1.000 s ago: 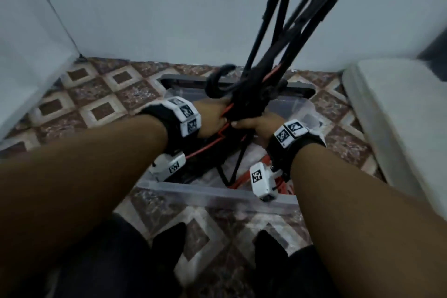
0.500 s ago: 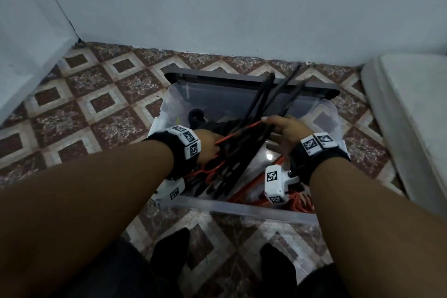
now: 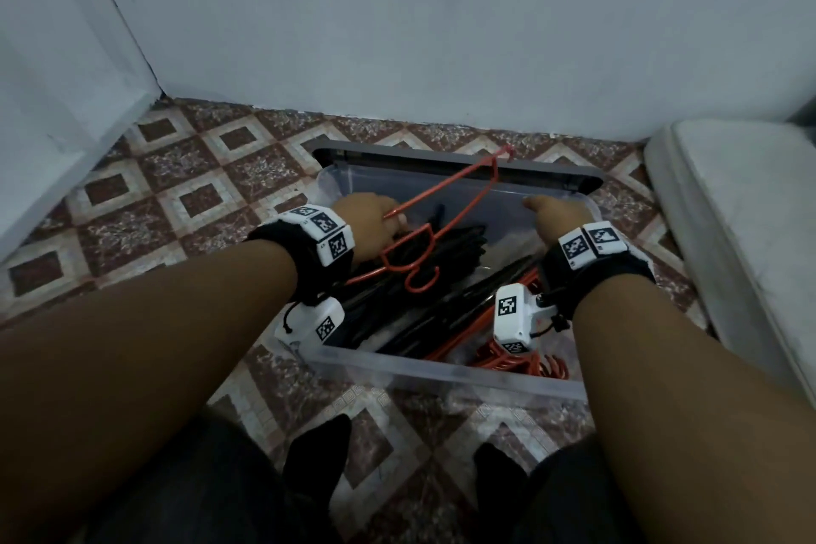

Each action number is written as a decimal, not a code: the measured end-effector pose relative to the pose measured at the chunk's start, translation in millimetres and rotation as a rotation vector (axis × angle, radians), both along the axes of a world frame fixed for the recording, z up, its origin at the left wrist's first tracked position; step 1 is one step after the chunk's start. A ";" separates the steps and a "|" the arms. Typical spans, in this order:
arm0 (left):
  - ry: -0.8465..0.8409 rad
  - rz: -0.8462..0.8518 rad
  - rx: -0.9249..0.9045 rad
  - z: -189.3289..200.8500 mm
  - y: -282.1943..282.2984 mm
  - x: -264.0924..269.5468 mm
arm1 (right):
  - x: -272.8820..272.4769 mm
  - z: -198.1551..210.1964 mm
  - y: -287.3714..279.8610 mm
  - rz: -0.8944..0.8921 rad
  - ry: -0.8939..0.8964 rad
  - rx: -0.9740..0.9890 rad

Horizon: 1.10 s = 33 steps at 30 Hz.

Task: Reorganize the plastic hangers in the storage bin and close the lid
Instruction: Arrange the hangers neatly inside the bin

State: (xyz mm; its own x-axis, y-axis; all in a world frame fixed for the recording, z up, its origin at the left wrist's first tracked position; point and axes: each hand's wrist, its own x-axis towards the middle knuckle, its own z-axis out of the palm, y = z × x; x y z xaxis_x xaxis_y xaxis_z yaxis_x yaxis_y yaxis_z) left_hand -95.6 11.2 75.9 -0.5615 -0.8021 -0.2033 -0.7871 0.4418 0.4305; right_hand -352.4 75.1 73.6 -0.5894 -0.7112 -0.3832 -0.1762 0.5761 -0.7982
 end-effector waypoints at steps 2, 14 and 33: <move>0.234 0.086 0.116 14.2 5.7 4.4 | 6.9 17.7 0.5 0.047 0.065 -0.058; 0.858 0.244 0.410 17.8 9.8 -16.3 | 4.7 37.9 14.7 0.375 0.004 -0.153; -0.587 -0.328 0.076 -119.4 -27.0 -120.2 | -87.7 49.5 31.0 0.393 0.463 -0.132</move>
